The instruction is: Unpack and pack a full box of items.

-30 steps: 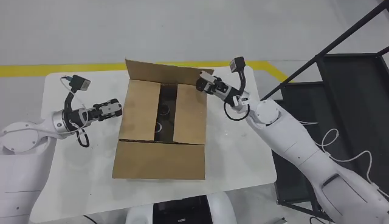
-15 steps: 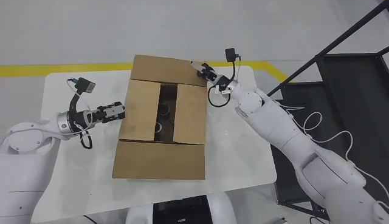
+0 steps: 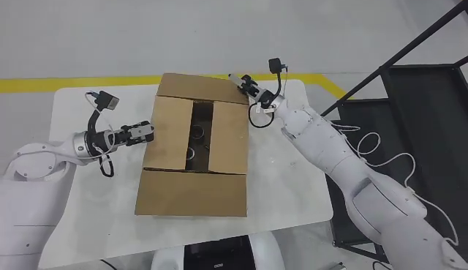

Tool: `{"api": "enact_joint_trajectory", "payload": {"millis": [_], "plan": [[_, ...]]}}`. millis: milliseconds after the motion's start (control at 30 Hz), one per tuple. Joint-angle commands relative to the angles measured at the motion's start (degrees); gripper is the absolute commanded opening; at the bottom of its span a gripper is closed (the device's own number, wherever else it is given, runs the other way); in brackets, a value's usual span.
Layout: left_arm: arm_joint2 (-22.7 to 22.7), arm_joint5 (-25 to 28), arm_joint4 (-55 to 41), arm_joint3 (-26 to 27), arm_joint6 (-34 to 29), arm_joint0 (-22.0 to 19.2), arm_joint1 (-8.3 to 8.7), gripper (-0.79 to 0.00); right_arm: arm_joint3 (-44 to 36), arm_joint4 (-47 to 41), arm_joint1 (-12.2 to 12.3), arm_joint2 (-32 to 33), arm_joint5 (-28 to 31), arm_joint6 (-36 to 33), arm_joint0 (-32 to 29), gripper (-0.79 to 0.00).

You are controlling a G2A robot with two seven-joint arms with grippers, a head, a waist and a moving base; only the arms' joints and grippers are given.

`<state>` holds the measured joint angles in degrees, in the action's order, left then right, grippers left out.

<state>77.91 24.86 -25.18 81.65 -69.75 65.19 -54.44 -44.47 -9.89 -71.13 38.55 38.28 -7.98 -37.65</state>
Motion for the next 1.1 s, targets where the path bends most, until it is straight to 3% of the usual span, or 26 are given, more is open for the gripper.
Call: {"api": "enact_joint_trajectory", "payload": {"millis": [0,167,433,600,867,1067], "plan": [[-0.1,0.1,-0.1,-0.2,0.2,-0.1,-0.01,0.000,-1.1,-0.2,0.4,1.5,1.3,-1.2,0.2,0.000],[0.1,1.1,-0.7,-0.6,1.3,-0.5,-0.06,0.000,-11.0,3.4,2.2,4.8,-2.2,-3.6,-2.8,0.000],[7.0,6.4,-1.1,0.4,6.8,2.7,0.78,0.000,-36.3,0.6,5.6,9.3,-23.8,-15.4,-16.3,0.000],[12.0,5.9,-1.6,2.1,4.5,6.3,1.77,0.000,-46.3,-0.9,6.7,11.6,-28.9,-19.1,-22.3,0.000],[12.7,4.0,-1.7,3.9,-0.5,9.1,2.37,0.000,-46.4,-6.1,6.7,11.0,-32.3,-30.1,-24.4,0.000],[10.5,3.7,-1.3,4.6,-2.2,8.3,2.27,0.000,-44.3,-6.0,6.1,10.3,-31.3,-29.6,-23.4,0.000]]}}
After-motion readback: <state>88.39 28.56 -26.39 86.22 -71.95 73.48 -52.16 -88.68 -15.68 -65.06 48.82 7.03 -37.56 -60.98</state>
